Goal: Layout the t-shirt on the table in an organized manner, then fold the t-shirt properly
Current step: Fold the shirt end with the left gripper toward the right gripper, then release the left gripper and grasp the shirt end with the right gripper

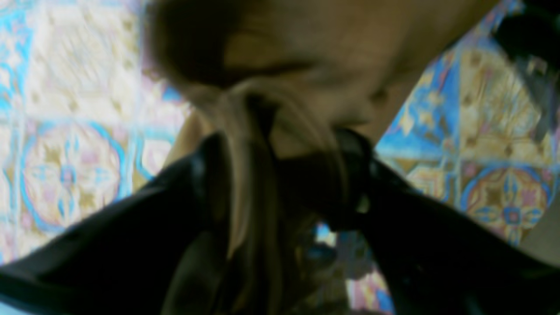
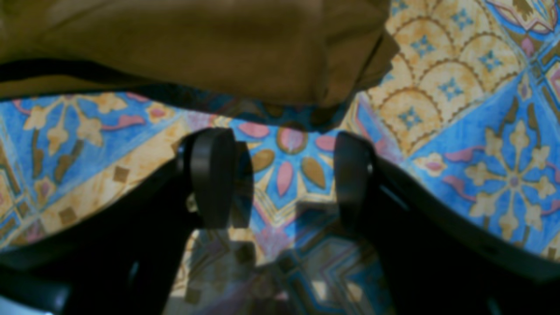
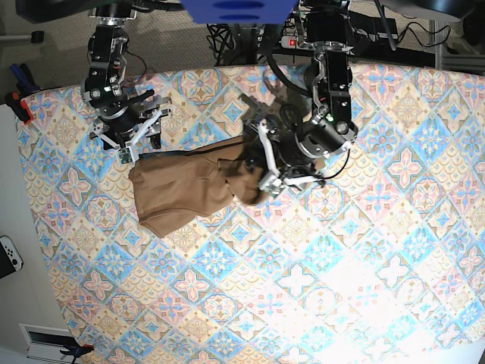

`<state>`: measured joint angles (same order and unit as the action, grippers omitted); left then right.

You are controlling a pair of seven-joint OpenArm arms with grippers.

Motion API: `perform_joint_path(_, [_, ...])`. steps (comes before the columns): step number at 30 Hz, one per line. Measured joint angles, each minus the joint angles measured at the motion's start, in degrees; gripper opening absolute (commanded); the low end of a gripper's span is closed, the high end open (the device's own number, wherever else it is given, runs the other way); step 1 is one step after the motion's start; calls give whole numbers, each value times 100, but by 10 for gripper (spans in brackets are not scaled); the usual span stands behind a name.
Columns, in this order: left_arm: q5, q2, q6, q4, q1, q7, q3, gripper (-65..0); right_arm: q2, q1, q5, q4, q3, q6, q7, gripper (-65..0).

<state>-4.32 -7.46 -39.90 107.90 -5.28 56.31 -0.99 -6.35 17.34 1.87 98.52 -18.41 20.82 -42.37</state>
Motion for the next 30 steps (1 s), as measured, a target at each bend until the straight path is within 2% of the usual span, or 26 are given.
perform_joint_path(8, [-37, -2, -26, 4, 2, -621, 658, -301, 2, -2, 2, 0, 0, 4, 20, -304])
perform_joint_path(11, [-11, -17, -20, 254, -15, -612, 643, -301, 15, -2, 2, 0, -83, 20, 11, -304])
perform_joint_path(14, [-20, -46, -28, 785, -11, -649, 433, -301, 39, -2, 42, 273, -531, 17, -11, -304])
perform_joint_path(18, [9, -26, -39, 1021, -15, -686, -212, -301, -33, -37, 57, 610, -1060, 20, 52, -304])
perform_joint_path(20, [28, 229, -39, 1029, -15, -634, -501, -301, -4, -35, 59, 614, -1207, 212, 9, -300])
perform_joint_path(21, [24, 402, -39, 1051, -15, -636, -610, -301, 22, -33, 155, 601, -1263, 330, -33, -299])
perform_joint_path(24, [26, 833, -37, 1078, -66, -645, -970, -301, 66, -87, 1091, 579, -1556, 791, -74, -284])
perform_joint_path(26, [-22, 1005, -20, 1084, -199, -673, -1259, -301, 48, -260, 1582, 575, -1792, 975, -162, -260])
perform_joint_path(30, [-17, 1272, -20, 1139, -330, -634, -1692, -301, 28, -772, 2686, 564, -2229, 1217, -809, -235])
